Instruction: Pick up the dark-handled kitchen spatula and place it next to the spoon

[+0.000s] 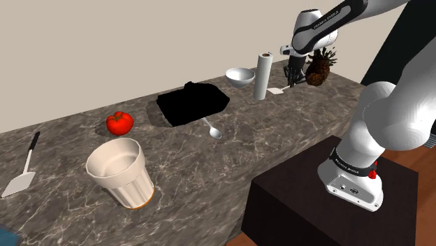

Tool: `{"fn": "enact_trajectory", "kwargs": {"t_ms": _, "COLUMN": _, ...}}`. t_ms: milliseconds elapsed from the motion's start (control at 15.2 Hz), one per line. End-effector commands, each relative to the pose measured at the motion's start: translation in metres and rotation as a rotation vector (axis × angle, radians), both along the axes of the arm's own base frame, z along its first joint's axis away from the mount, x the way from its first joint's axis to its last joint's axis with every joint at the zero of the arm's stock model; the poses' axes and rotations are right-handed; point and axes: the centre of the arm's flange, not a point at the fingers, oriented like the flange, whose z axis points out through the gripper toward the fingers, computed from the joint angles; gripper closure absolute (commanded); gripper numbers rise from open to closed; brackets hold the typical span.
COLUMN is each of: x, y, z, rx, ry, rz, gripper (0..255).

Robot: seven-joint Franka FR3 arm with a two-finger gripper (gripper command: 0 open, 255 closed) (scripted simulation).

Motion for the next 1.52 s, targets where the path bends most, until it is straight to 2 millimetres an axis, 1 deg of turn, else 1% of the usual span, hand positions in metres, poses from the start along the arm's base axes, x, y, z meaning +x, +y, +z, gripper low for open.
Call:
{"fn": "enact_trajectory", "kwargs": {"t_ms": 0, "x": 0.0, "y": 0.0, "z": 0.0, "rx": 0.0, "ry": 0.0, "rz": 0.0, "gripper": 255}}
{"fn": "enact_trajectory", "kwargs": {"t_ms": 330, "x": 0.0, "y": 0.0, "z": 0.0, "rx": 0.0, "ry": 0.0, "rz": 0.0, "gripper": 255}}
{"fn": "enact_trajectory", "kwargs": {"t_ms": 1386, "x": 0.0, "y": 0.0, "z": 0.084, "rx": 0.0, "ry": 0.0, "rz": 0.0, "gripper": 255}}
{"fn": "enact_trajectory", "kwargs": {"t_ms": 1452, "x": 0.0, "y": 0.0, "z": 0.085, "rx": 0.0, "ry": 0.0, "rz": 0.0, "gripper": 255}}
